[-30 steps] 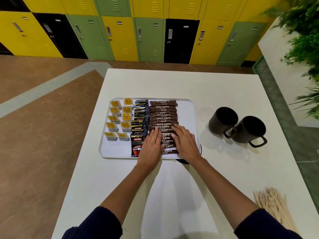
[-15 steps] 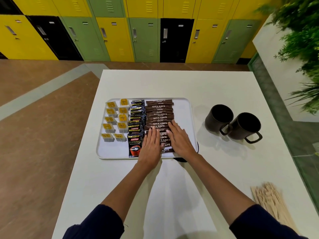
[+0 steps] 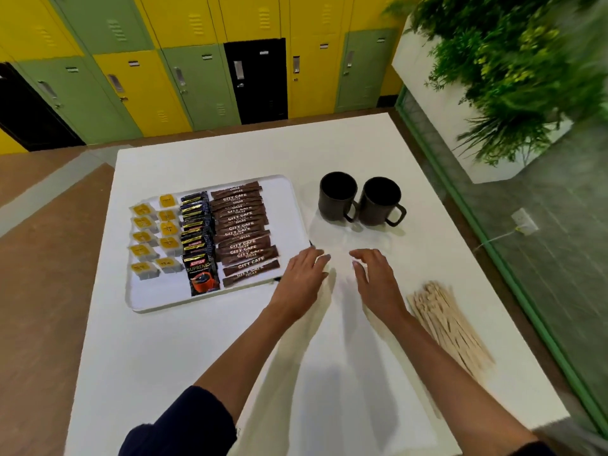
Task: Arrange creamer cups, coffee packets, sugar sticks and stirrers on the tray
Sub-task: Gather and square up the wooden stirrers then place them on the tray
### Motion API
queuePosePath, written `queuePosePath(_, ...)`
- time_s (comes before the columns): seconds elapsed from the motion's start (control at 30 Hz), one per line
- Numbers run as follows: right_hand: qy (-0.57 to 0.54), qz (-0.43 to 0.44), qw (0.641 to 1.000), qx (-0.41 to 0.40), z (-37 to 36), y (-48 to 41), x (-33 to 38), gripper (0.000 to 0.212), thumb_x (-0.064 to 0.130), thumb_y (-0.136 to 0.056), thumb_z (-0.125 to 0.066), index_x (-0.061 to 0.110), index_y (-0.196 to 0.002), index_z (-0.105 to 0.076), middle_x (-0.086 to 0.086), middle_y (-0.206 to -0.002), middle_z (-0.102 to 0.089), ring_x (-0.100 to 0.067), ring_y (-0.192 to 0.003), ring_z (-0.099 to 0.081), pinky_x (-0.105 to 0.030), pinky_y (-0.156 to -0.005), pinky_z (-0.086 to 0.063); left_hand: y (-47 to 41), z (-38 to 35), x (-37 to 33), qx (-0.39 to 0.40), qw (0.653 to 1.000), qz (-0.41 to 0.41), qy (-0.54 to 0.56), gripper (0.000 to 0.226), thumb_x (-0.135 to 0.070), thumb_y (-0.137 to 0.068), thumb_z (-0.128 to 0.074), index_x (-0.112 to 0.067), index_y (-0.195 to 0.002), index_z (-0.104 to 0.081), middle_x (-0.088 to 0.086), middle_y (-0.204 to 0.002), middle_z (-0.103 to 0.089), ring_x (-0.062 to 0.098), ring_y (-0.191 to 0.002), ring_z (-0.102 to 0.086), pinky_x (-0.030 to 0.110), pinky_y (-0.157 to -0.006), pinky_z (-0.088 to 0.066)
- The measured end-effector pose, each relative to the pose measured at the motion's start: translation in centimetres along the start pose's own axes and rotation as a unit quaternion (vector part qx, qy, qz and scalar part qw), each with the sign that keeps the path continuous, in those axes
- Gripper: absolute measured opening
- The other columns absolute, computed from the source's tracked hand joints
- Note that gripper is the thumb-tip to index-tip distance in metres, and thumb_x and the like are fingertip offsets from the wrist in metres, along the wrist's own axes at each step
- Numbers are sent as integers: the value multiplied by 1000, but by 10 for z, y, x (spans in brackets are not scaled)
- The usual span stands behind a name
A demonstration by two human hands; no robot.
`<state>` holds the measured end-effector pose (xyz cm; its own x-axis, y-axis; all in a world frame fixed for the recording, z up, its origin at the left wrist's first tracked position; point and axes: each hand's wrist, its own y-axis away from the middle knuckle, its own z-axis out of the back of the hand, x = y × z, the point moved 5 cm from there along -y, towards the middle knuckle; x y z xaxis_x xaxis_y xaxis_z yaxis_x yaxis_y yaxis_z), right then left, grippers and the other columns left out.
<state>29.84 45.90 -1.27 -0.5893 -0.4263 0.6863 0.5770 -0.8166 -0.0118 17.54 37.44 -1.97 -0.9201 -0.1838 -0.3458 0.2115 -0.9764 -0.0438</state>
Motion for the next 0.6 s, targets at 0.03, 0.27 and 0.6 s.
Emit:
queuePosePath(0.03,5,-10,1000,-11,9,6,-9,25,16,-98,-44,14,-119,-58,-3,-120,-58,-18,-112,-52,-24,-94,-39,-3,-5,-11,11,1000,-19,-1,40,-21,-98,-44,-13,-137,-42,10,-144,-41,28,-137,-32,38,-111,-27)
queuePosePath(0.27,75,-135,987,-44,76,53,-75,26,12,-93,-52,8,-119,-56,-11,-118,-53,-28,-111,-47,-35,-95,-40,-17,-37,-95,59,980,-191,-20,28,-19,-85,-64,-8,-112,-62,12,-114,-62,31,-109,-58,38,-87,-47)
queuePosePath(0.6,137,-280,947,71,103,109,-128,76,53,-72,-73,15,-128,-38,-6,-127,-34,-25,-120,-32,-34,-99,-32,-38,-77,-176,172,936,-297,-82,57,-18,-89,-59,-12,-140,-35,8,-148,-33,26,-139,-25,34,-107,-28)
